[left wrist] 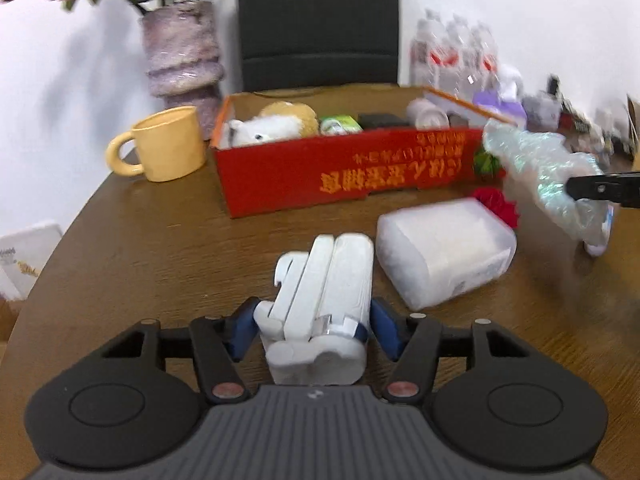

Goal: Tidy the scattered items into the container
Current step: 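Grasp the white tube-shaped objects with the left gripper while the right grasps the clear plastic bag, then lower white objects and plastic bag into the box and open both grippers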

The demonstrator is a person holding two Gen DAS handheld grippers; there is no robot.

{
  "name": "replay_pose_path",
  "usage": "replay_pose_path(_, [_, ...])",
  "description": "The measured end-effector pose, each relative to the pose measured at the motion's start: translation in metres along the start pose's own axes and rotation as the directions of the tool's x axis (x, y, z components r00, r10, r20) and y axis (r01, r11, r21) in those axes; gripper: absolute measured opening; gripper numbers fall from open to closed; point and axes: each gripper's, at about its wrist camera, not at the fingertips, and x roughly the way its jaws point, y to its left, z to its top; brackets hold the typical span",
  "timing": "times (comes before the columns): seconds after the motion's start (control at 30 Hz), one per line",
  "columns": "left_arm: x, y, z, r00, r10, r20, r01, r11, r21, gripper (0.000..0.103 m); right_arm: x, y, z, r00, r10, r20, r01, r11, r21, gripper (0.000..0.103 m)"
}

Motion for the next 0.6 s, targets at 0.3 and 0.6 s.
replay_pose_path(0.3, [-0.029, 0.014, 0.063, 0.99, -0.003, 0.142, 0.017, 0.995, -0.097, 0.058, -0.022, 0.012, 0.059, 0.99, 0.054, 0.127, -0.054, 0.999, -0.001, 0.012])
replay_pose_path(0.6, [0.038, 0.016, 0.174, 0.991, -0.03, 0.131, 0.043, 0.994, -0.096, 0.058, 0.048, 0.034, 0.134, 0.993, 0.082, 0.082, -0.082, 0.997, 0.006, 0.013])
